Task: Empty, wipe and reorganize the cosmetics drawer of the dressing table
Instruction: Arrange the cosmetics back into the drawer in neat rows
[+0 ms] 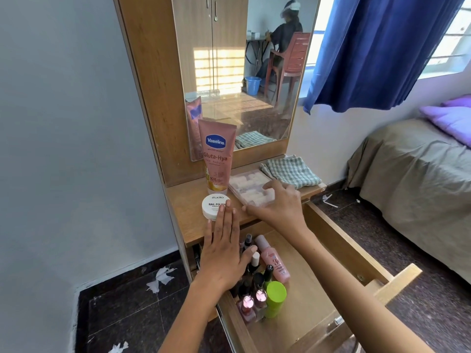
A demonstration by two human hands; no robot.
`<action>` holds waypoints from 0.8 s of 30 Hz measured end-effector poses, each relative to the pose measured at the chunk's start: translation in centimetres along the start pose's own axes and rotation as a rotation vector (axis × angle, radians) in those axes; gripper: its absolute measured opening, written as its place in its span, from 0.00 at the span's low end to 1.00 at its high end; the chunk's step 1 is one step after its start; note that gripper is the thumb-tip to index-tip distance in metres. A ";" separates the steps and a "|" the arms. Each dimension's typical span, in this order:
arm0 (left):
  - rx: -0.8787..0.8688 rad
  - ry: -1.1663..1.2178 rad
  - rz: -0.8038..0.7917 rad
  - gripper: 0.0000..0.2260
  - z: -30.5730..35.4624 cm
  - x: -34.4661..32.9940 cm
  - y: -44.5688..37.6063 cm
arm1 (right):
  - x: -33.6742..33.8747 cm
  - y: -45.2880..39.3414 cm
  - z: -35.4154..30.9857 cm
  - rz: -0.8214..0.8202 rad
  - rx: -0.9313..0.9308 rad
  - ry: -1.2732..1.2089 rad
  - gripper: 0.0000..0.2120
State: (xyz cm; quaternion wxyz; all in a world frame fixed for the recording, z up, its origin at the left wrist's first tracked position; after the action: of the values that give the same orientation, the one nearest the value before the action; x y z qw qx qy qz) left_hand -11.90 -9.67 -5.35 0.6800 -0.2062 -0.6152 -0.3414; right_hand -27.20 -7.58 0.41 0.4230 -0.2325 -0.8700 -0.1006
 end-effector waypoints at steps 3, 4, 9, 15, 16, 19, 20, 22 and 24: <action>0.002 0.000 -0.014 0.37 0.0 0.0 0.0 | 1.5 1.8 1.1 -0.014 0.021 -0.045 0.30; 0.001 0.002 -0.019 0.37 0.0 0.0 0.0 | 2.1 2.6 1.6 -0.026 0.020 -0.048 0.29; 0.001 0.000 -0.034 0.36 0.0 -0.1 0.0 | 5.6 7.4 4.0 -0.097 -0.025 -0.096 0.26; -0.002 0.001 -0.040 0.36 -0.1 -0.2 -0.1 | 6.7 10.3 8.2 -0.185 -0.163 -0.123 0.25; -0.004 0.003 -0.039 0.36 -0.1 -0.2 -0.1 | 6.3 10.3 9.0 -0.182 -0.184 -0.091 0.23; 0.000 -0.003 -0.037 0.37 -0.2 -0.2 -0.2 | 4.8 9.6 10.2 -0.152 -0.203 0.029 0.23; 0.001 -0.006 -0.039 0.37 -0.2 -0.3 -0.2 | 4.2 9.2 10.4 -0.145 -0.199 0.079 0.24; 0.000 -0.006 -0.043 0.37 -0.2 -0.3 -0.3 | 3.2 8.5 10.7 -0.135 -0.207 0.158 0.27; 0.001 -0.004 -0.047 0.37 -0.3 -0.4 -0.4 | 2.3 8.0 10.9 -0.133 -0.223 0.206 0.28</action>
State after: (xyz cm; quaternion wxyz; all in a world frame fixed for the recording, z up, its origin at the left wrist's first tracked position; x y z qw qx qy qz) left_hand -11.99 -10.01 -5.87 0.6707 -0.1921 -0.6216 -0.3562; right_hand -32.04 4.17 -4.77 0.4739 -0.2083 -0.8190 -0.2477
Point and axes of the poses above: each hand's wrist, its own y-axis away from the middle knuckle, its own x-axis out of the back of the hand, z = x × y, the point moved 8 cm from there along -y, towards the middle knuckle, and after that the axes turned 13 degrees about -z, right-handed, at the moved point
